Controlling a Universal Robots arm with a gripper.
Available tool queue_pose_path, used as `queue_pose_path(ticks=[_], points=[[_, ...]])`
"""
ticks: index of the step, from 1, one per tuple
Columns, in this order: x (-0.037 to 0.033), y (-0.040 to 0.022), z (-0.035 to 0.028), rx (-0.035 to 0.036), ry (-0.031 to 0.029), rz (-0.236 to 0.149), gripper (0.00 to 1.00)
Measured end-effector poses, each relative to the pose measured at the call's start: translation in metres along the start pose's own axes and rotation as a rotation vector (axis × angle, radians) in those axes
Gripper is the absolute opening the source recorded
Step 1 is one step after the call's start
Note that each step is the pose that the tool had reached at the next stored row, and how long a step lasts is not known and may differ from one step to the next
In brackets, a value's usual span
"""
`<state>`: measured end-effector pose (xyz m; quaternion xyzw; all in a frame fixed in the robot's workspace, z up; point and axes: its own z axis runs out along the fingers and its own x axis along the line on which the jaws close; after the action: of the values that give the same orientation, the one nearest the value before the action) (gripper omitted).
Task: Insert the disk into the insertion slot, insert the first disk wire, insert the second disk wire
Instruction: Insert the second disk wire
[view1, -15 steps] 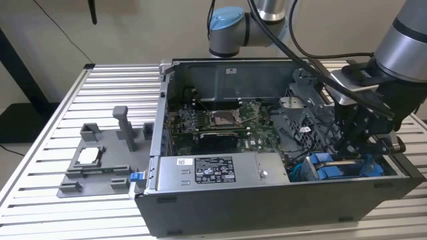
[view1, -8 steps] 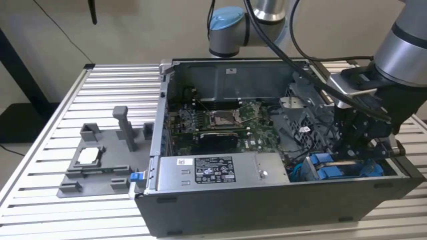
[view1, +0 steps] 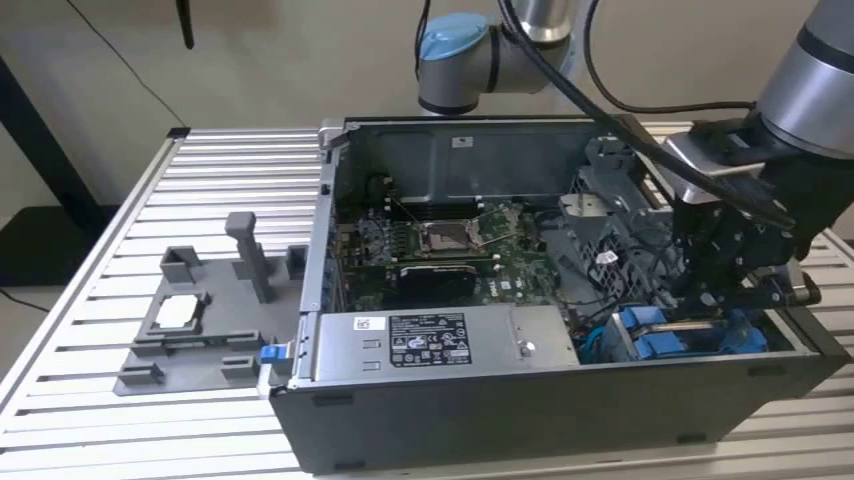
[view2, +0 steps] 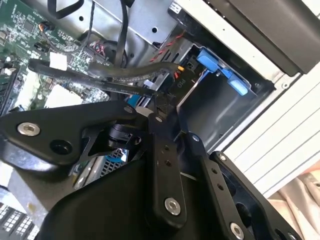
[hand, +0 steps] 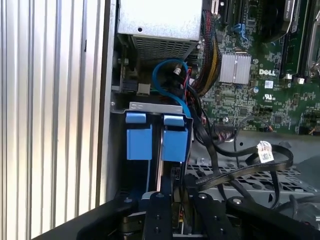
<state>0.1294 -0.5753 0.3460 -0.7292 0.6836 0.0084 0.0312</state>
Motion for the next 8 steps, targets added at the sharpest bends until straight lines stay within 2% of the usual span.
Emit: queue_pose_path(ticks=[8], points=[[-0.001, -0.0007, -0.0192, 0.0001, 0.0001, 0.001, 0.24]])
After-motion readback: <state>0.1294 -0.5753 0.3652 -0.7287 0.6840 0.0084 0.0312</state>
